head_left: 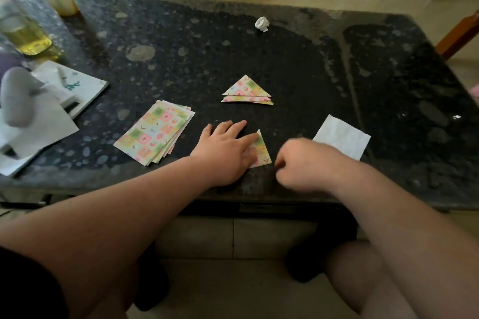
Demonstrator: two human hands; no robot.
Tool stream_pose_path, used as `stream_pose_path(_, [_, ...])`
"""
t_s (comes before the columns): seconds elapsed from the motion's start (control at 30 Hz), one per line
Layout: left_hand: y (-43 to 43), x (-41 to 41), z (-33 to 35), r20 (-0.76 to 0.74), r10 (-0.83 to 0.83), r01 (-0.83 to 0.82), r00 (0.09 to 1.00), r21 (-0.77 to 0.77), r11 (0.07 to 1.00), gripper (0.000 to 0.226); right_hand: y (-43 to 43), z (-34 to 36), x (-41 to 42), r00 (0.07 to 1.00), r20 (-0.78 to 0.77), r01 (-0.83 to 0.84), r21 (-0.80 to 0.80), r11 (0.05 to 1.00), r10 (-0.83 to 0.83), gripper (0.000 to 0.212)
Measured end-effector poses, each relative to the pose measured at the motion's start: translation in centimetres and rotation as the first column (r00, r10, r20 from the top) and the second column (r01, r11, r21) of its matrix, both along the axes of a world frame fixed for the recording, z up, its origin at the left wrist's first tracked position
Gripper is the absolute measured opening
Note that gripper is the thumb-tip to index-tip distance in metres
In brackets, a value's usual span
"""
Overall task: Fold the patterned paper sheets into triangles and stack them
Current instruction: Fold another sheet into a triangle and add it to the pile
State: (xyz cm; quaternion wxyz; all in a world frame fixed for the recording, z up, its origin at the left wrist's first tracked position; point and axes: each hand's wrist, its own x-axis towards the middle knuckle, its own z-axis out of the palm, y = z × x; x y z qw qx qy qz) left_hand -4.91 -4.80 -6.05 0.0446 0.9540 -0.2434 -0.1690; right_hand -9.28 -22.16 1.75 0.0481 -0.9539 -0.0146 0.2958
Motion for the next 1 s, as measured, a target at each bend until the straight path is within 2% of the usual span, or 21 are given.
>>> stream_pose_path(0.07, [-0.2, 0.1, 0.0, 0.003, 0.009, -0.009, 1.000, 0.001, 1.000, 0.058, 0.0, -0.6, 1.8, 0.994, 0.075, 0.073, 0.113, 0.991, -0.082, 0.033])
stream_pose_path(0.13, [-0.6, 0.1, 0.1, 0.001, 0.012, -0.012, 1.000, 0.008, 1.000, 0.059, 0.4, -1.2, 3.1, 0.993, 0.049, 0.102, 0.165, 0.981, -0.111, 0.054])
stream_pose_path(0.27, [-0.7, 0.3, 0.5, 0.014, -0.015, 0.015, 1.000, 0.015, 1.000, 0.059, 1.7, -2.4, 3.4, 0.999, -0.038, 0.041, 0.054, 0.998, -0.039, 0.080])
stream_pose_path(0.47, [-0.8, 0.3, 1.0, 0.030, -0.052, 0.051, 0.998, 0.057, 0.997, 0.058, 1.9, -2.4, 3.1, 0.998, -0.057, -0.016, -0.075, 0.997, 0.012, 0.087])
stream_pose_path(0.6, [-0.5, -0.8, 1.2, 0.047, -0.117, 0.111, 0.992, 0.102, 0.988, 0.069, 2.7, -2.7, 3.2, 0.998, -0.069, -0.021, -0.131, 0.991, 0.012, 0.089])
stream_pose_path(1.0, [3.5, -4.6, 0.7, 0.069, -0.094, 0.090, 0.993, 0.059, 0.994, 0.054, 3.1, -2.1, 2.9, 0.997, -0.072, -0.007, -0.144, 0.989, -0.003, 0.090])
